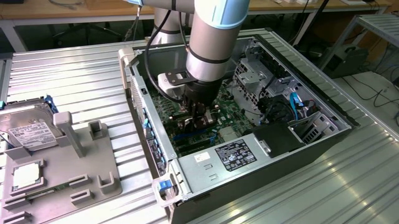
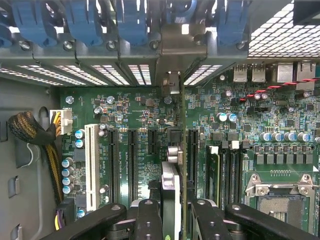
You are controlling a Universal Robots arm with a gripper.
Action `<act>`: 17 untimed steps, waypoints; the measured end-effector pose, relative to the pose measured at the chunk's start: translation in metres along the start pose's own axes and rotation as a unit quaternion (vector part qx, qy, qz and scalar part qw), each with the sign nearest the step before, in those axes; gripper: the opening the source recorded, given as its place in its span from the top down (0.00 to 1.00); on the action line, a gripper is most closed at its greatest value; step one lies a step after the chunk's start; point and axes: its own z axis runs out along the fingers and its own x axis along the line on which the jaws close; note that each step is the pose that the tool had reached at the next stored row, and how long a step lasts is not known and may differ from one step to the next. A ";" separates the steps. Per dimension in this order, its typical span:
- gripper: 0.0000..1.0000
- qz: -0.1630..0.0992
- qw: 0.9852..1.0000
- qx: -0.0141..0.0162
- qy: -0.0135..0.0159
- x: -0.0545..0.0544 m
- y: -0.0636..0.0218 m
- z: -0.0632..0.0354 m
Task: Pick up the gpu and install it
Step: 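Insert the gpu into the slot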
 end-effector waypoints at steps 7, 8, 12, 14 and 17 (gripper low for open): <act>0.72 0.000 1.000 0.000 0.000 0.000 0.0000 0.0011; 0.72 0.000 1.000 0.000 0.000 0.000 0.0000 0.0015; 0.72 0.000 1.000 0.000 0.000 0.000 0.0000 0.0032; 0.72 0.000 1.000 0.000 0.000 0.000 0.0000 0.0036; 0.72 0.000 1.000 0.000 0.000 0.000 -0.0001 0.0037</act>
